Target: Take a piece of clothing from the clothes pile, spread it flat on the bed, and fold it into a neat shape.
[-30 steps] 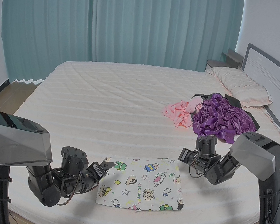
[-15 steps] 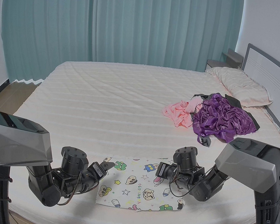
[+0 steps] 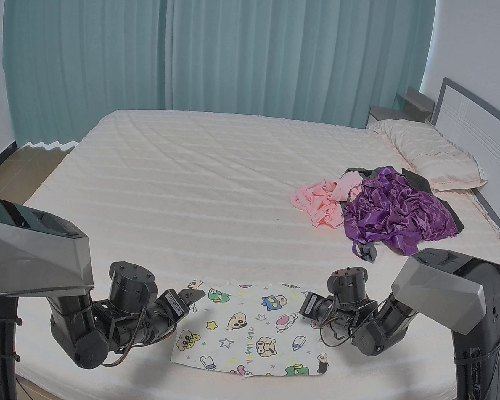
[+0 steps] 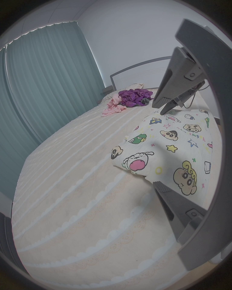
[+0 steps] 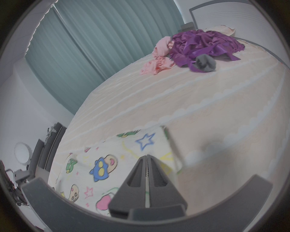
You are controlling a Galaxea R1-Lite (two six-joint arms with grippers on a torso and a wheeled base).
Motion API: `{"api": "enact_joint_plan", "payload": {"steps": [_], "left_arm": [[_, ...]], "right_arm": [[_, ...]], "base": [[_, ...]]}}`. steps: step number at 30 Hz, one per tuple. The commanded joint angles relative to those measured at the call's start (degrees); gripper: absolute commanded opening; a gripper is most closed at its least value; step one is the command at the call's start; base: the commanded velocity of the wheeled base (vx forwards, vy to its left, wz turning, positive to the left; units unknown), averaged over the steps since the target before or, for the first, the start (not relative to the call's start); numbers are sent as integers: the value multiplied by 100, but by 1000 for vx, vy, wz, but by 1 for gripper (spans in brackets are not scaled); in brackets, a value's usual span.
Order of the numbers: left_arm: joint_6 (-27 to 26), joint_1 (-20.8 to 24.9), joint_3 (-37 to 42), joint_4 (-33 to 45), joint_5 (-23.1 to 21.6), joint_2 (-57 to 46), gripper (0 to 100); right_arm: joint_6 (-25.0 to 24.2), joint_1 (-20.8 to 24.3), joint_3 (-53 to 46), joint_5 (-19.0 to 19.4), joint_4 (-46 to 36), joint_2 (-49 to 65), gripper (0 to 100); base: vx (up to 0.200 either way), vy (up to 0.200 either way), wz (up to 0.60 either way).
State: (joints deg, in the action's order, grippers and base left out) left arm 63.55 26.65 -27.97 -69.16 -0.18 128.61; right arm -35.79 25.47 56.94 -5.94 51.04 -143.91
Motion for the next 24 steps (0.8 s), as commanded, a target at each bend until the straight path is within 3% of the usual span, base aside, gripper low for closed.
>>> {"api": "enact_joint_plan", "payload": {"steps": [1,5,7,11,19,20,24], "left_arm": [[0,-2,2,-1,1,6,100],[8,-2,2,-1,1,6,100],[8,-2,2,-1,1,-3,100],[8,-11,2,-1,1,-3,100],[8,-134,2,-10,89,-38,100],[8,-142,2,-10,97,-38,100],[8,-151,54,-195,124,-29,100]], "right_arm": [[-7,-323,-34,-118,46,100,0],[-7,-534,-175,-180,73,223,0],[-7,-912,-491,-189,257,662,0],[-16,-1158,-1106,-189,415,1330,0],[204,-1202,-3576,-180,1382,3264,0],[248,-1176,-3778,-180,1391,3466,100],[310,-1149,-4455,-189,1365,4363,100]], "base": [[0,0,0],[0,0,0],[0,0,0],[0,0,0],[0,0,0],[0,0,0],[0,0,0]]}}
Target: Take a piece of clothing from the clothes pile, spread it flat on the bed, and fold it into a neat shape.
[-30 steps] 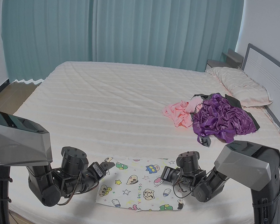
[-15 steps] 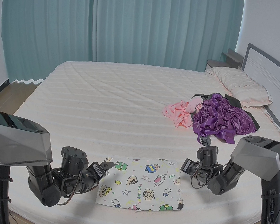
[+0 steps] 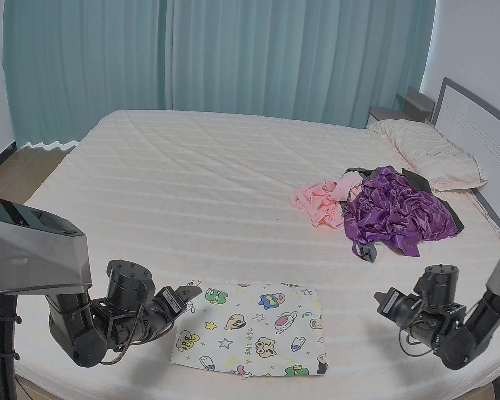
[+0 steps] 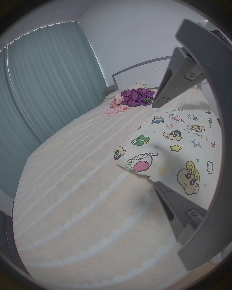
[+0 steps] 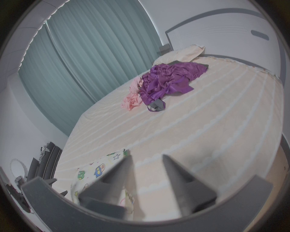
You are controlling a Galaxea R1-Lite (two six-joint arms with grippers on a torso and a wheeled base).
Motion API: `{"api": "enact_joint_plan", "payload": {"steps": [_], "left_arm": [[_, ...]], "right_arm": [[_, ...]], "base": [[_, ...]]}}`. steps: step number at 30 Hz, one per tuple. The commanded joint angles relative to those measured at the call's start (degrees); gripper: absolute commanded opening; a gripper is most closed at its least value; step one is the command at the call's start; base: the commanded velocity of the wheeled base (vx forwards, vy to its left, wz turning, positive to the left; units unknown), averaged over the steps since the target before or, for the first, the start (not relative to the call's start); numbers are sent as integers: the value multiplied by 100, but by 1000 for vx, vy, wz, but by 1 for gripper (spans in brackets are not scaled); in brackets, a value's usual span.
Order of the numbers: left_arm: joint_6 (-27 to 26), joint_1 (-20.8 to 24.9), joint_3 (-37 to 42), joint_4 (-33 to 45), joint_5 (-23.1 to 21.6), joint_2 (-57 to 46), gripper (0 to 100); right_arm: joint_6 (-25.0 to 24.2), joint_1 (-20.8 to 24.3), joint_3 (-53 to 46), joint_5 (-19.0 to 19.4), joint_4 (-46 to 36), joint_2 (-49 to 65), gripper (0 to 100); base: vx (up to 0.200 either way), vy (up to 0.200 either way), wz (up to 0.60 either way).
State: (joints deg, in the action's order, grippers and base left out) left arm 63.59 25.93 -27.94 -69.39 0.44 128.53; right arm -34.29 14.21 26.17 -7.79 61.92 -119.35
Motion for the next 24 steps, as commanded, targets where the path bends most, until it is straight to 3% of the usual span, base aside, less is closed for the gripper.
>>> {"api": "enact_joint_plan", "payload": {"steps": [1,5,7,9,13,18,20,21,23,24], "left_arm": [[-4,-88,78,-259,70,-29,100],[-110,-185,175,-576,246,-135,100],[-619,-281,324,-804,475,-434,100],[-786,-290,386,-839,545,-565,100],[-1718,-334,790,-866,976,-1664,100],[-2404,-404,1309,-813,1204,-3132,100],[-2553,-404,1441,-813,1274,-3431,100],[-2975,-422,1625,-813,1485,-3861,100],[-3247,-448,1722,-813,1644,-4055,100],[-3660,-492,1924,-813,1951,-4371,100]], "right_arm": [[204,-24,-1519,-12,251,2152,100],[406,-24,-1976,-188,189,3014,100],[669,-6,-2398,-328,40,3778,100],[757,-15,-2521,-337,-22,4033,100],[1118,-94,-2617,-592,-1155,5923,100],[1759,-103,-2617,-610,-3080,7962,100],[1812,-112,-2617,-610,-3458,8366,100],[1882,-156,-2617,-636,-4012,8999,100],[1891,-226,-2617,-636,-4232,9280,100],[1900,-437,-2617,-610,-4504,9702,100]], "base": [[0,0,0],[0,0,0],[0,0,0],[0,0,0],[0,0,0],[0,0,0],[0,0,0],[0,0,0],[0,0,0],[0,0,0]]}}
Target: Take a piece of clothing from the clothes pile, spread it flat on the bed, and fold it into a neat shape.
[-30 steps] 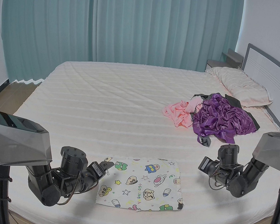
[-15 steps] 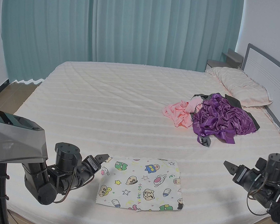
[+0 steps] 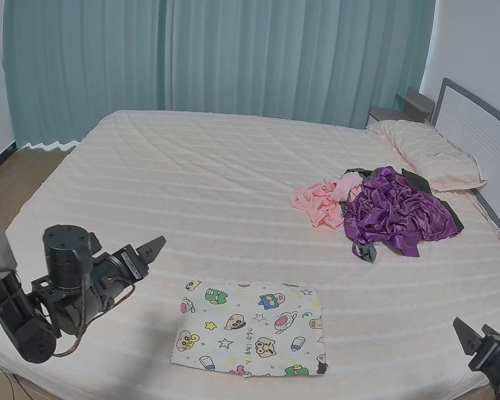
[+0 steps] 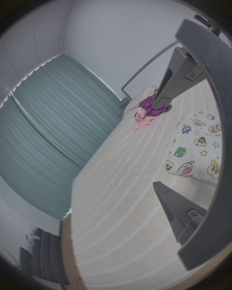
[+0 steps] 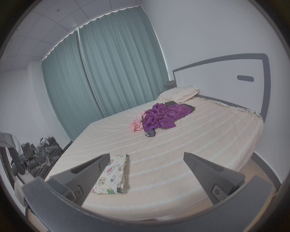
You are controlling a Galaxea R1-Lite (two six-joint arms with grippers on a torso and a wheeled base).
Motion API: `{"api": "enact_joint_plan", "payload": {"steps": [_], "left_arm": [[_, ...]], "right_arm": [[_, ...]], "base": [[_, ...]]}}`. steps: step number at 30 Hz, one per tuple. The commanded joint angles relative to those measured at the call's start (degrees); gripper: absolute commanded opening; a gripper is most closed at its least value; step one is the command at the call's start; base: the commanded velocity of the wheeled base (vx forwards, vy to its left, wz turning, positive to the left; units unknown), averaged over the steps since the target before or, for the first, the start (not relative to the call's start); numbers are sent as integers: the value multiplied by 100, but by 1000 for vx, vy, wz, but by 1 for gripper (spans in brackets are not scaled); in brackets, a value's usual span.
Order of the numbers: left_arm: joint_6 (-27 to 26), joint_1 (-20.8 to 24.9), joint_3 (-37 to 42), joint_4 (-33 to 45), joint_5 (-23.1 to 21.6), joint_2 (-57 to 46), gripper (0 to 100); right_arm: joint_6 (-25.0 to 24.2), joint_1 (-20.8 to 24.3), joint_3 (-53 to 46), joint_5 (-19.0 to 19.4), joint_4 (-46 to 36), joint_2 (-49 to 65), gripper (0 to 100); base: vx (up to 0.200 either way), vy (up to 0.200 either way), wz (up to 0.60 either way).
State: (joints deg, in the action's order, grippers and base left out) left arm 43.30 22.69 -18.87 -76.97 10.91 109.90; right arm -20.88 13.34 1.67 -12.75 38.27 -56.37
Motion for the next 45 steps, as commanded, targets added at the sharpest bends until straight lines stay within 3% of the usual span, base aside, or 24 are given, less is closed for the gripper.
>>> {"api": "enact_joint_plan", "payload": {"steps": [1,5,11,14,20,27,32,38,40,45], "left_arm": [[-1825,-168,1140,-55,1062,-2719,100],[-2273,-124,1395,-46,1335,-3589,100],[-3267,-186,1782,640,1537,-5409,100],[-3548,-177,1746,1413,1713,-6270,100],[-3899,-282,1623,3944,1757,-8485,100],[-3943,-731,1254,6405,1757,-9944,100],[-3926,-827,1254,6686,1757,-10155,100],[-3961,-1407,1246,7029,1757,-10331,100],[-4189,-1715,1289,7047,1748,-10445,100],[-4260,-1733,1544,7047,1748,-10445,100]], "right_arm": [[603,-499,-167,-78,-2262,3615,100],[805,-903,-167,18,-2605,4266,100],[1904,-1263,-88,537,-3668,5637,100],[2176,-1272,-18,546,-3748,5637,100],[2431,-1272,-35,449,-3818,5637,100],[2466,-1272,-35,449,-3809,5637,100],[2466,-1272,-35,449,-3809,5637,100],[2475,-1272,-26,493,-3818,5628,100],[2484,-1272,-26,519,-3827,5628,100],[2484,-1272,-18,642,-3835,5602,100]], "base": [[0,0,0],[0,0,0],[0,0,0],[0,0,0],[0,0,0],[0,0,0],[0,0,0],[0,0,0],[0,0,0],[0,0,0]]}}
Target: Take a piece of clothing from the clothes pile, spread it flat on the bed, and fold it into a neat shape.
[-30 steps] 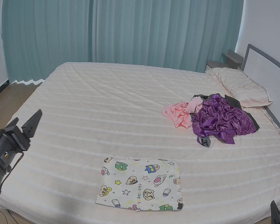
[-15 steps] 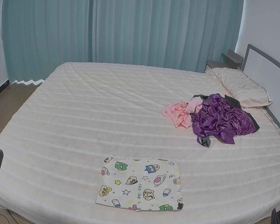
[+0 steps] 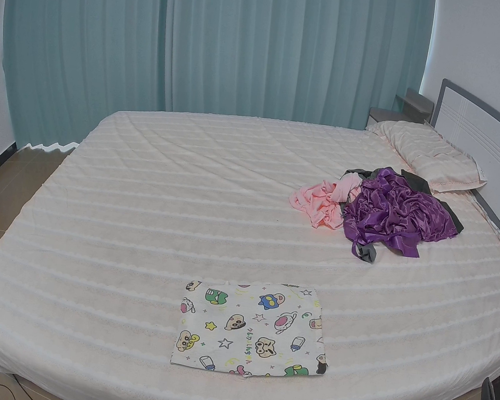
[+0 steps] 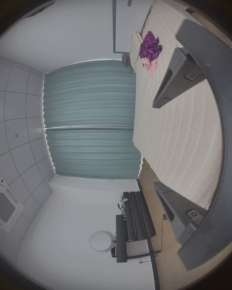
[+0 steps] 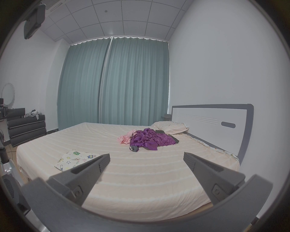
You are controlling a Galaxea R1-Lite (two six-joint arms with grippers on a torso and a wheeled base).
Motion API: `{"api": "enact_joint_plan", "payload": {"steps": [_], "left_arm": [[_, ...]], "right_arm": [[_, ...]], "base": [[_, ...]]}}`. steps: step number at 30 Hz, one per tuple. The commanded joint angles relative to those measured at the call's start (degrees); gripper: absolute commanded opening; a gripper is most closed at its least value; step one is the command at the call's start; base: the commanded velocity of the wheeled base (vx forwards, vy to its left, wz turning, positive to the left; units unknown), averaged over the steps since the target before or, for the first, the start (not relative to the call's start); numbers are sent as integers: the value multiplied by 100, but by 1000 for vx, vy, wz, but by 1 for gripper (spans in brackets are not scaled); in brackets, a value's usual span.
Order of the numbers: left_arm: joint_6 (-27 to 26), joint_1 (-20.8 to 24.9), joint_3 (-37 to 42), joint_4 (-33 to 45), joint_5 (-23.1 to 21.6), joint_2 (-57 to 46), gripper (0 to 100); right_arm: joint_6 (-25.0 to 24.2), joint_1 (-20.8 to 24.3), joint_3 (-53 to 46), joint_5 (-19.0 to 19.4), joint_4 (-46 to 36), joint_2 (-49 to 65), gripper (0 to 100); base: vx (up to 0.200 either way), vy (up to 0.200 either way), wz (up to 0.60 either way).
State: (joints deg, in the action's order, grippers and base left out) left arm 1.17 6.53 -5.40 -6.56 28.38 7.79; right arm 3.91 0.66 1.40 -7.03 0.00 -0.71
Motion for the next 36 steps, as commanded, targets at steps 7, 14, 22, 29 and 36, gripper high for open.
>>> {"api": "enact_joint_plan", "payload": {"steps": [7,14,22,29,36], "left_arm": [[147,-82,540,304,-61,-225,100],[-214,-495,540,357,-69,-32,100],[-381,-645,540,322,-667,-735,100],[147,-618,540,612,-2645,-779,100],[-170,-618,540,700,-3058,-779,100]], "right_arm": [[-40,48,53,88,-123,-228,100],[-128,22,132,62,-281,-281,100],[-57,-39,36,-369,-18,71,100],[39,-39,80,563,-185,71,100],[1103,-39,36,1424,-35,71,100]], "base": [[0,0,0],[0,0,0],[0,0,0],[0,0,0],[0,0,0]]}}
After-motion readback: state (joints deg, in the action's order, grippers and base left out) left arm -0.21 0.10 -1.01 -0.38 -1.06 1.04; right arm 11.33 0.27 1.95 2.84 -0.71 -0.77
